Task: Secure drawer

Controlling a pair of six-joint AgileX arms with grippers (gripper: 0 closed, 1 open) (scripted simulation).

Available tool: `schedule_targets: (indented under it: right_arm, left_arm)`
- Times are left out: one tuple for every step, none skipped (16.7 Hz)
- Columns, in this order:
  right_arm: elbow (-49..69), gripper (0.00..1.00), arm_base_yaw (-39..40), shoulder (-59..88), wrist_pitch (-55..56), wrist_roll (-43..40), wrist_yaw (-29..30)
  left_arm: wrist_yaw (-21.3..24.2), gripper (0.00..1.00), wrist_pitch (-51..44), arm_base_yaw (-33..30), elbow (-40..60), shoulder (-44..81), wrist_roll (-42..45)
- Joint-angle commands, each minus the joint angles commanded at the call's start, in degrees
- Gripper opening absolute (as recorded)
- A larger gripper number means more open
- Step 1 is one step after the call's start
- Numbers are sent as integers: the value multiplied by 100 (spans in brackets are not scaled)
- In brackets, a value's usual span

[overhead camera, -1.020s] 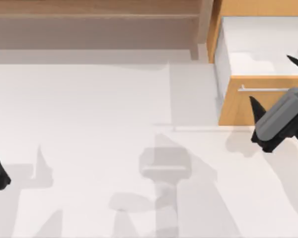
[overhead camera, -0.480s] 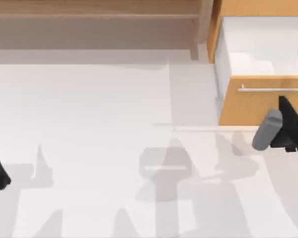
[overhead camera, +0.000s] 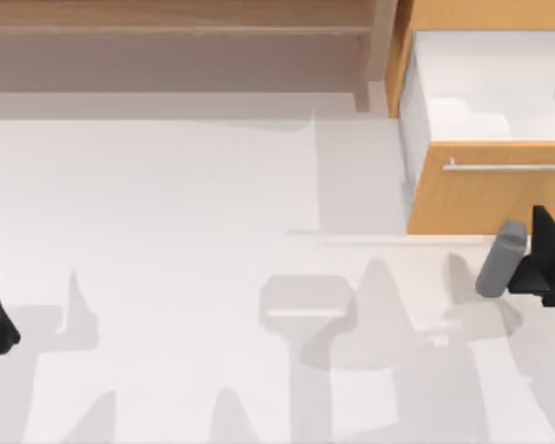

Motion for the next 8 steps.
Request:
schedule_targets:
  right_arm:
    - [18,100,19,-3,-16,3,-10]
    - [38,100,5,1,-34,2,-15]
    - [108,100,-32,15,-92,0,-38]
    - [208,100,-78,33,-174,-1,-77]
    - [321,100,-127,53,-265,-2,-125]
    - [426,100,-172,73,-350,-2,-170]
    - [506,100,-205,87,-414,-2,-204]
    - [539,100,-220,94,-442,-2,-218]
  left_arm:
    - [0,100,0,0,0,0,0]
    - [0,100,0,0,0,0,0]
    - [0,100,0,0,0,0,0]
    - [0,100,0,0,0,0,0]
    - [0,100,0,0,0,0,0]
    - [0,100,0,0,0,0,0]
    - [0,100,0,0,0,0,0]
    - [0,100,0,0,0,0,0]
